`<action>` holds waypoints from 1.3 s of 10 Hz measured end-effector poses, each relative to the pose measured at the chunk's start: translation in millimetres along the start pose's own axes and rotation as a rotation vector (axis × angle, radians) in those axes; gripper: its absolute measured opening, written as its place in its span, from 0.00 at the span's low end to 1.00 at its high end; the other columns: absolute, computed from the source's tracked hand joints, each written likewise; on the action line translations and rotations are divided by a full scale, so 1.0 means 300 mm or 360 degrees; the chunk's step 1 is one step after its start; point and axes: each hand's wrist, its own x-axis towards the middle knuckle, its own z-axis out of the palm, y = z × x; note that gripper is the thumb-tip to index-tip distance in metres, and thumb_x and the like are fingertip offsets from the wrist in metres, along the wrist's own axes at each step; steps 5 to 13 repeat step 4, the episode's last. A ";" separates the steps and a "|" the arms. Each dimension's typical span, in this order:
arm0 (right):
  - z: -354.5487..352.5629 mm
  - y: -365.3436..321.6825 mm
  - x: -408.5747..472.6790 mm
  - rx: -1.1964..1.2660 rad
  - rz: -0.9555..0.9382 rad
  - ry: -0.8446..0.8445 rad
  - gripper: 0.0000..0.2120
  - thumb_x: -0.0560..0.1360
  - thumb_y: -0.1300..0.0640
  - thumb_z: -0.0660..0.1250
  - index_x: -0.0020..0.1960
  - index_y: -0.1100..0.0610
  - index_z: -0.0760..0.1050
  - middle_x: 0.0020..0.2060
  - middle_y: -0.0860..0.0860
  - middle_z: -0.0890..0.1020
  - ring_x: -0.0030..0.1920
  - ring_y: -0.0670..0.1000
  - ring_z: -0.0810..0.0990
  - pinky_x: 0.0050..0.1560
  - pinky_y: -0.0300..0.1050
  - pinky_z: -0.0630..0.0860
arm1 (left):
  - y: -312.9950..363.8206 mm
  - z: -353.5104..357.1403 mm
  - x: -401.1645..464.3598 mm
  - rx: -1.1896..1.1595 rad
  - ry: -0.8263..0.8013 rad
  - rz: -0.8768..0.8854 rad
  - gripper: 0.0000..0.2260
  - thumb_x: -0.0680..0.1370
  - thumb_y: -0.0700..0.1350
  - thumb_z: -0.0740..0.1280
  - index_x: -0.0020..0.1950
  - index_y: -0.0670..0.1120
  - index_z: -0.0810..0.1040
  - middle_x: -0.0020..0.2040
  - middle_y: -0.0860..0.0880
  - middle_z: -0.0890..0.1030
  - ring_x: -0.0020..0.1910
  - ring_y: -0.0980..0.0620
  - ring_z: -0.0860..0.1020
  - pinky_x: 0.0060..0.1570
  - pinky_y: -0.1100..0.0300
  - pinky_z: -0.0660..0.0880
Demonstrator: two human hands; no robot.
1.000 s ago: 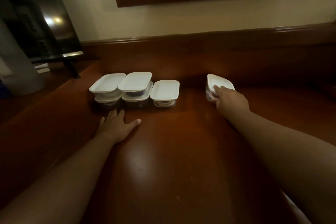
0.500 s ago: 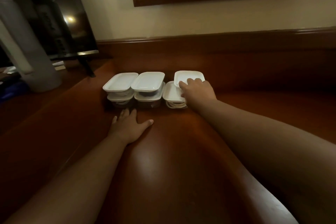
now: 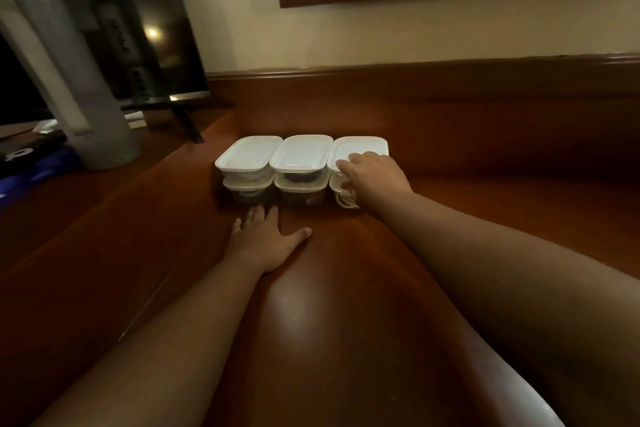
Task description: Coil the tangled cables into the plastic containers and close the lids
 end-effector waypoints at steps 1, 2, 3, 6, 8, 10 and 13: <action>0.005 0.011 -0.001 0.0092 0.0021 -0.0027 0.19 0.80 0.51 0.62 0.70 0.53 0.68 0.60 0.54 0.77 0.59 0.57 0.75 0.55 0.52 0.73 | -0.001 0.002 0.002 -0.0007 0.0006 0.0003 0.44 0.73 0.76 0.52 0.82 0.52 0.51 0.82 0.45 0.51 0.81 0.47 0.48 0.77 0.46 0.47; 0.009 0.011 -0.009 0.0140 0.0024 -0.0046 0.21 0.80 0.53 0.64 0.71 0.55 0.66 0.61 0.54 0.77 0.60 0.57 0.75 0.58 0.53 0.74 | -0.002 0.004 0.003 -0.0020 -0.0007 -0.0002 0.44 0.73 0.76 0.52 0.81 0.52 0.51 0.82 0.45 0.51 0.81 0.47 0.48 0.77 0.46 0.47; 0.001 0.017 -0.018 0.0138 0.0033 -0.0024 0.28 0.80 0.50 0.65 0.75 0.56 0.60 0.69 0.57 0.72 0.67 0.58 0.71 0.68 0.54 0.69 | -0.002 0.005 0.005 -0.0025 0.0017 -0.0011 0.44 0.73 0.76 0.52 0.81 0.52 0.51 0.82 0.45 0.51 0.81 0.47 0.48 0.77 0.46 0.47; -0.027 0.012 -0.072 0.0184 0.0155 -0.0054 0.35 0.79 0.45 0.64 0.79 0.56 0.54 0.78 0.58 0.60 0.77 0.58 0.58 0.77 0.54 0.55 | -0.004 0.005 0.000 -0.0053 0.0026 -0.0006 0.43 0.73 0.76 0.52 0.81 0.52 0.53 0.82 0.45 0.52 0.80 0.47 0.49 0.77 0.46 0.47; -0.027 0.012 -0.072 0.0184 0.0155 -0.0054 0.35 0.79 0.45 0.64 0.79 0.56 0.54 0.78 0.58 0.60 0.77 0.58 0.58 0.77 0.54 0.55 | -0.004 0.005 0.000 -0.0053 0.0026 -0.0006 0.43 0.73 0.76 0.52 0.81 0.52 0.53 0.82 0.45 0.52 0.80 0.47 0.49 0.77 0.46 0.47; -0.027 0.012 -0.072 0.0184 0.0155 -0.0054 0.35 0.79 0.45 0.64 0.79 0.56 0.54 0.78 0.58 0.60 0.77 0.58 0.58 0.77 0.54 0.55 | -0.004 0.005 0.000 -0.0053 0.0026 -0.0006 0.43 0.73 0.76 0.52 0.81 0.52 0.53 0.82 0.45 0.52 0.80 0.47 0.49 0.77 0.46 0.47; -0.027 0.012 -0.072 0.0184 0.0155 -0.0054 0.35 0.79 0.45 0.64 0.79 0.56 0.54 0.78 0.58 0.60 0.77 0.58 0.58 0.77 0.54 0.55 | -0.004 0.005 0.000 -0.0053 0.0026 -0.0006 0.43 0.73 0.76 0.52 0.81 0.52 0.53 0.82 0.45 0.52 0.80 0.47 0.49 0.77 0.46 0.47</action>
